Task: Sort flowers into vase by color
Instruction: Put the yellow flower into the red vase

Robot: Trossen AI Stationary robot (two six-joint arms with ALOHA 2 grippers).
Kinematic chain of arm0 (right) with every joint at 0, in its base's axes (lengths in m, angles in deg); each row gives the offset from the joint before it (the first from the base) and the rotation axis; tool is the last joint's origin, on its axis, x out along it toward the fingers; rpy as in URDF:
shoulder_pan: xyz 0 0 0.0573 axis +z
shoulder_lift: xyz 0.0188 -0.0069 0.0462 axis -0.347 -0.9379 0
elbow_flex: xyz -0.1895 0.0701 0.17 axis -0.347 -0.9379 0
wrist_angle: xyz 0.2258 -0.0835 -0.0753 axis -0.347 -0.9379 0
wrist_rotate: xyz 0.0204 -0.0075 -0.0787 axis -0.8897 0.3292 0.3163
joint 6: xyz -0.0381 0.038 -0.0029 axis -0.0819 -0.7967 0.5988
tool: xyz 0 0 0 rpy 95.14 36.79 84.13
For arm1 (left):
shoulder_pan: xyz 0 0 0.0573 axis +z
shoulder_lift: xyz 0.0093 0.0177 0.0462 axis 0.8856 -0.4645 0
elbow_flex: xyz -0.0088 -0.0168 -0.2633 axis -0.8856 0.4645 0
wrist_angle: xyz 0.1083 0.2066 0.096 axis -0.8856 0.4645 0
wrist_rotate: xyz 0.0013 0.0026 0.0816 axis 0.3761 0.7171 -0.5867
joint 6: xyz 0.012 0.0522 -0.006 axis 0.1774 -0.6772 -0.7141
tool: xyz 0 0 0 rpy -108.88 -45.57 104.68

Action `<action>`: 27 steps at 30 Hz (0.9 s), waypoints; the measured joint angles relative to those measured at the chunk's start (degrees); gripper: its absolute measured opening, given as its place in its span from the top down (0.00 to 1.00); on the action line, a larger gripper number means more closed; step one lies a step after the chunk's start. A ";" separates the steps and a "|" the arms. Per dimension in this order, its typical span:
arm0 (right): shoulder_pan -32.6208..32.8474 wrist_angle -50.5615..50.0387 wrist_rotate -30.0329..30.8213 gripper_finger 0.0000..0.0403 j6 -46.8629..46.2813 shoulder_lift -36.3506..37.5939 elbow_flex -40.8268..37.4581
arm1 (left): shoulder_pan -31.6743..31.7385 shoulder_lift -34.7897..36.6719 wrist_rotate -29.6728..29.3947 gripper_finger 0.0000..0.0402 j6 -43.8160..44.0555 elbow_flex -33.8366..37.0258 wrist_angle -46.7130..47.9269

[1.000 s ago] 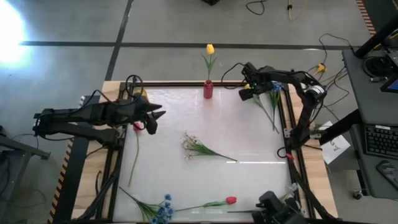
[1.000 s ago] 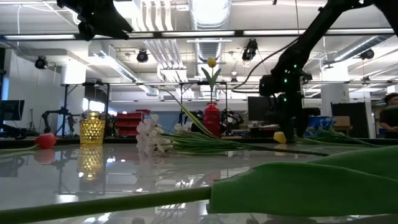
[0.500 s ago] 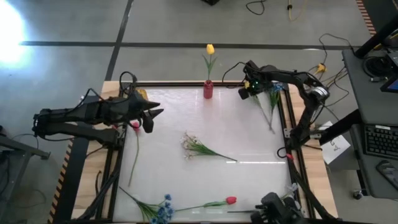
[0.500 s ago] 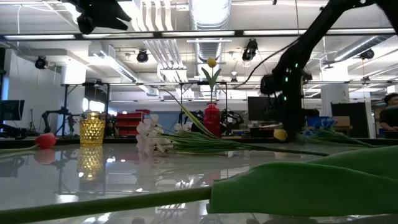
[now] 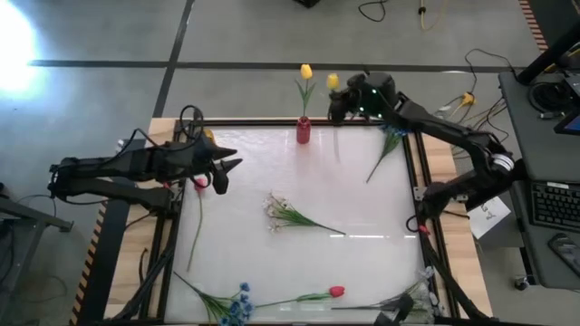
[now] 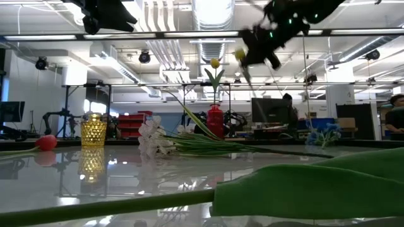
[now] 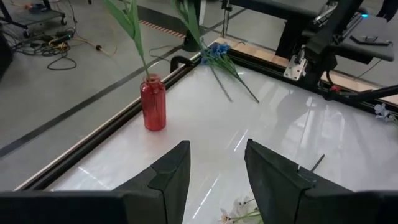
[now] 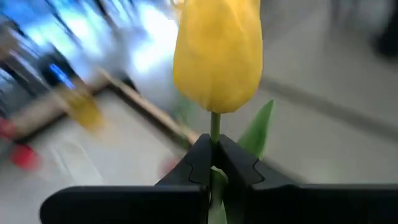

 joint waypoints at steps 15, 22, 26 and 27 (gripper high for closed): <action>6.74 35.12 9.81 0.97 11.68 -2.86 -0.59 | -0.02 -0.40 2.06 0.65 2.68 0.05 0.50; 6.99 35.14 10.69 0.97 11.72 -5.72 -0.59 | 0.00 -0.40 2.05 0.65 3.88 0.10 1.26; 7.28 35.30 10.64 0.97 11.65 -7.20 -0.59 | -0.02 -0.38 2.10 0.65 3.97 0.10 1.38; 7.29 35.43 10.62 0.97 11.60 -7.46 -0.59 | 0.00 -0.38 2.12 0.65 4.20 0.10 1.67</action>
